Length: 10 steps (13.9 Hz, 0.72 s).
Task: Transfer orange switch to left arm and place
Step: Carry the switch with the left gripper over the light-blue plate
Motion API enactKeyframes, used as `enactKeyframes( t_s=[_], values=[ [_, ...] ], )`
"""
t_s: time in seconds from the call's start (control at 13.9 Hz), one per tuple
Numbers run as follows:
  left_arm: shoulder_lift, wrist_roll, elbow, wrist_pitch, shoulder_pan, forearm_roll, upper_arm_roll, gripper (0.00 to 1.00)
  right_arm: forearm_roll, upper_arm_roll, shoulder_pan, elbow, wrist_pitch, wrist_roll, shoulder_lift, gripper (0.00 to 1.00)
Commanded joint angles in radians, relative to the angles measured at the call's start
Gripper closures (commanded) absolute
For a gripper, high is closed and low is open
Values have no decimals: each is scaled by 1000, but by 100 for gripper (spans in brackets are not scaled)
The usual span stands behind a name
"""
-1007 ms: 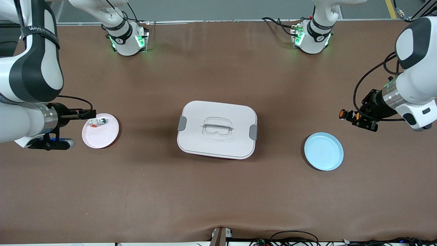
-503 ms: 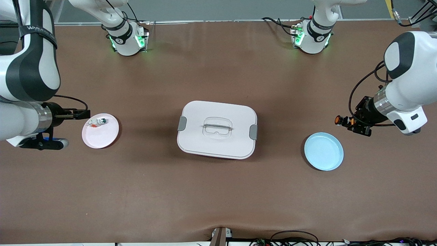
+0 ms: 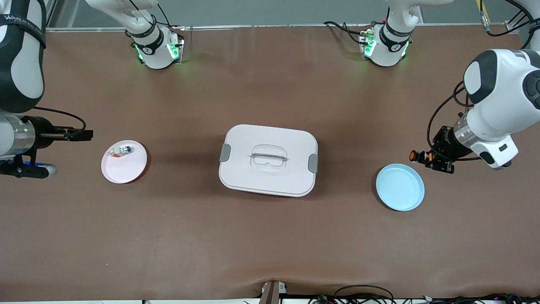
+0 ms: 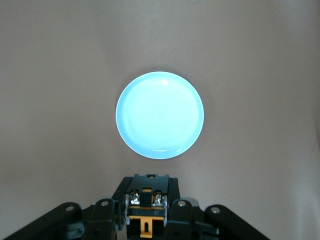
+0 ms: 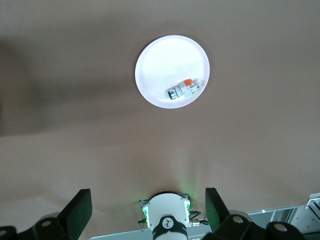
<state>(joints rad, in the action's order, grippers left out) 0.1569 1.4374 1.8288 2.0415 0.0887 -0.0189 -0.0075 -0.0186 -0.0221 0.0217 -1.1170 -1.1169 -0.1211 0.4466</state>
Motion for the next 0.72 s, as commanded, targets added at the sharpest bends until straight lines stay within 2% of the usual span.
enactKeyframes(
  t_s=[0.0,0.22,0.5,0.65],
  values=[
    [9,44,17,35,0,25,-2,100,0,21,1,-21,14,-8,-19,0],
    [38,54,17,71,-12,25,-2,100,11,22,1,-59,3,-8,-41,0],
    [81,74,13,115,-12,25,0,100,11,21,0,-194,-86,-8,-130,0],
    [96,72,13,137,-21,27,-2,100,11,22,1,-198,-93,-9,-134,0]
  ],
)
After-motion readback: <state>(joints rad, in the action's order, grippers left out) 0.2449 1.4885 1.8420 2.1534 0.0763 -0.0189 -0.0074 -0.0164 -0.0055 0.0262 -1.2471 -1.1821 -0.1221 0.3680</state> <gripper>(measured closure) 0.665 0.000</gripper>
